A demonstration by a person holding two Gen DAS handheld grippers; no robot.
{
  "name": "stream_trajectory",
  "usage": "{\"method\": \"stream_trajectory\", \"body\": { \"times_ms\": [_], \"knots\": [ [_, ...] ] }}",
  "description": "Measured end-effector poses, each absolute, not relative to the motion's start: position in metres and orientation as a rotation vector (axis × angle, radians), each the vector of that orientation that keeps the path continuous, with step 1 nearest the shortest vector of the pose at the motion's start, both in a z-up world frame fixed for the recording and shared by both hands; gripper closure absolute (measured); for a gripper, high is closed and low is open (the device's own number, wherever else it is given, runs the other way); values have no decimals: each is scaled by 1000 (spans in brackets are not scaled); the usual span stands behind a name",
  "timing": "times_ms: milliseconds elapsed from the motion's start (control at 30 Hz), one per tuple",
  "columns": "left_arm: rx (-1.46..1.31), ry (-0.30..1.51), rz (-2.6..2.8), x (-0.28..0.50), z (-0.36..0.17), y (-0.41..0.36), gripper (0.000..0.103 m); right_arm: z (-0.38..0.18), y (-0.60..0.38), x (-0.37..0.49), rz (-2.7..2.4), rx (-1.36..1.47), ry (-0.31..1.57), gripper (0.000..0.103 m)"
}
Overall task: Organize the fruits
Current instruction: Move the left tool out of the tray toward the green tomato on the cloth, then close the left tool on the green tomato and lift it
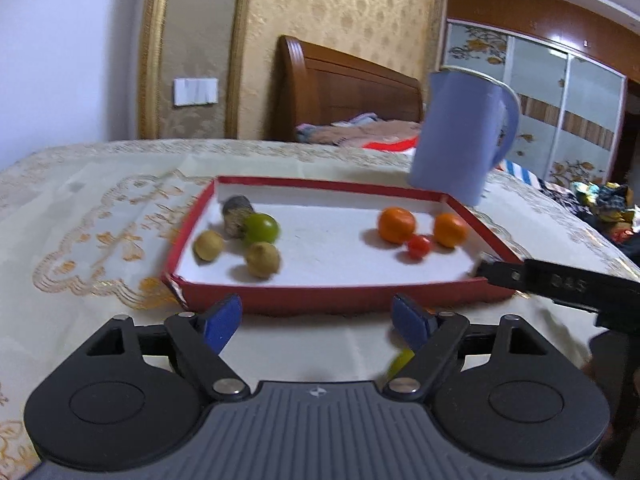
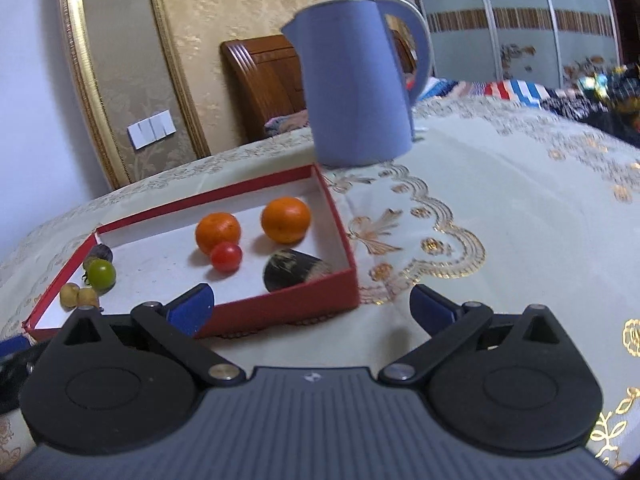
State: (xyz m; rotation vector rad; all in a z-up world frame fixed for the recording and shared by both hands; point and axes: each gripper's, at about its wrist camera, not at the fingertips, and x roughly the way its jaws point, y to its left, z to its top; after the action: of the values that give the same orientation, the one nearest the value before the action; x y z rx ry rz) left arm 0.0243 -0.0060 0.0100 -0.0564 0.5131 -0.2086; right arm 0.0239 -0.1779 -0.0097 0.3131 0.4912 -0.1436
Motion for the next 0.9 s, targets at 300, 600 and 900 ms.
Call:
{"method": "stream_trajectory", "body": {
  "times_ms": [300, 600, 900],
  "knots": [
    [18, 543, -277, 14, 3, -28, 21, -13, -181, 24, -154, 341, 505, 0],
    [120, 553, -294, 12, -4, -46, 21, -12, -182, 24, -174, 339, 496, 0],
    [126, 600, -294, 19, -8, -47, 21, -11, -182, 24, -175, 339, 497, 0]
  ]
}}
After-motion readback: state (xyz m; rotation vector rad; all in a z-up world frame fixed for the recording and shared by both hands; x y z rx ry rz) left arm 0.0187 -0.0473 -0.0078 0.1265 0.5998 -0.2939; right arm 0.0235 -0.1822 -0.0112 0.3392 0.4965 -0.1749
